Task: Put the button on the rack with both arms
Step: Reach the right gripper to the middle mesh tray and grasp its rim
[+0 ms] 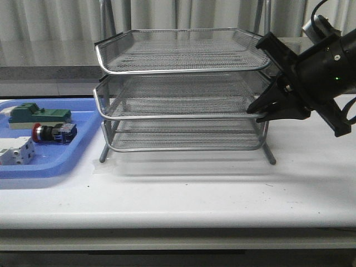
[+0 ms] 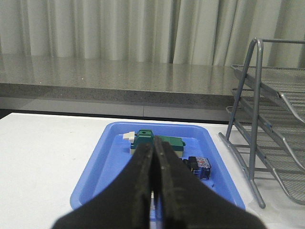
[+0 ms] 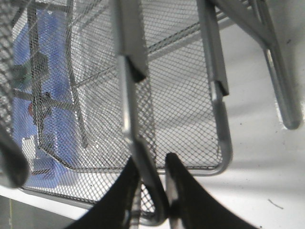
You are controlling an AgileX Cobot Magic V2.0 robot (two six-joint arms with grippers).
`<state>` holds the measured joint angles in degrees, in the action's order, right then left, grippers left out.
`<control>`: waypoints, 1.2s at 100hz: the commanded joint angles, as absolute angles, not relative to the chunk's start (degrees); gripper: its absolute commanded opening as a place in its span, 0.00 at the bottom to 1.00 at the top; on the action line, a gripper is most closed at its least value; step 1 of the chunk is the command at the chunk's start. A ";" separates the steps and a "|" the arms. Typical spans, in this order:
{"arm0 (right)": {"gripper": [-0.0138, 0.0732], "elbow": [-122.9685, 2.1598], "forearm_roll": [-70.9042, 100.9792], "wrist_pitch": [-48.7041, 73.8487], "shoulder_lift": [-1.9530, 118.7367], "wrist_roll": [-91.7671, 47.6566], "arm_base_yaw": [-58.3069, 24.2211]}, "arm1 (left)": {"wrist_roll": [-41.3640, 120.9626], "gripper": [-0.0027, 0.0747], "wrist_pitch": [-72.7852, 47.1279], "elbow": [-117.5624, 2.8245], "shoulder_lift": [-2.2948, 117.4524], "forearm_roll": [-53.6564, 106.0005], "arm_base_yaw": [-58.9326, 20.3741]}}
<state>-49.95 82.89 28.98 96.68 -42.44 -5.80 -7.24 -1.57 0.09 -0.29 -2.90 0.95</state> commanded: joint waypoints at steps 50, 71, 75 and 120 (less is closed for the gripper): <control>0.16 -41.72 78.79 31.96 91.91 -45.02 -5.78 | -7.98 0.01 3.50 2.73 -2.21 -2.49 1.02; 0.16 -31.84 78.79 29.47 84.57 -46.12 -5.78 | -7.98 0.01 3.50 2.73 -2.21 -2.49 1.02; 0.16 -30.12 78.79 29.13 82.93 -46.12 -5.78 | -7.98 0.01 3.50 2.73 -2.21 -2.49 1.02; 0.40 -25.17 78.79 27.43 74.50 -46.66 -5.78 | -7.98 0.01 3.50 2.73 -2.21 -2.49 1.02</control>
<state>-25.19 82.60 30.18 76.15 -44.44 -6.03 -7.24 -1.57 0.09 -0.29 -2.90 0.95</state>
